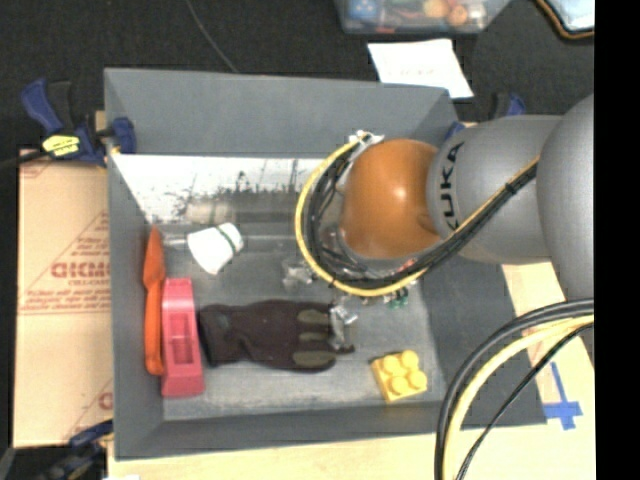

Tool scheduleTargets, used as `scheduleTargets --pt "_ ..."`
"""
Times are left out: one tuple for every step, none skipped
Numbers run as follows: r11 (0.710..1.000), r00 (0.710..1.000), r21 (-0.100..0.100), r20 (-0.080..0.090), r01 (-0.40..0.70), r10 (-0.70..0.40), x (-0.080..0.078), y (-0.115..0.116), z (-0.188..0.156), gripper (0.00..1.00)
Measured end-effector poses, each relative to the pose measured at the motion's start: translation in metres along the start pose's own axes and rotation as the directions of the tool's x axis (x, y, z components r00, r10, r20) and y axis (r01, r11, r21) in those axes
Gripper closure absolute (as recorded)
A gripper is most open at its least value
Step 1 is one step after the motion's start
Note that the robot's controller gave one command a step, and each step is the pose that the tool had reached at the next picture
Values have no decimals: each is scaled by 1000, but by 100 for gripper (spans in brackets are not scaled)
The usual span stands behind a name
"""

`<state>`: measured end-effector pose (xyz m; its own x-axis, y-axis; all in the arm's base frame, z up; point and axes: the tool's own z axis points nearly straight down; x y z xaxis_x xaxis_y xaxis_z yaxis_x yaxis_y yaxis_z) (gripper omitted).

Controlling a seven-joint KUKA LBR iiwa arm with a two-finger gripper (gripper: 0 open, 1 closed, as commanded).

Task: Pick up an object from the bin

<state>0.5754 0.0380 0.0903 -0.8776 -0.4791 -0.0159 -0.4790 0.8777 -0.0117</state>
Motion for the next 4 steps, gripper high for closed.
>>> scheduleTargets --pt "978 978 4 3 208 -208 -5 31 14 0" --pt "999 999 3 2 -53 53 12 52 18 0" --pt "1000 1000 -1 -8 -9 9 14 54 4 0" --pt "1000 1000 1 2 -28 28 13 59 -23 0"
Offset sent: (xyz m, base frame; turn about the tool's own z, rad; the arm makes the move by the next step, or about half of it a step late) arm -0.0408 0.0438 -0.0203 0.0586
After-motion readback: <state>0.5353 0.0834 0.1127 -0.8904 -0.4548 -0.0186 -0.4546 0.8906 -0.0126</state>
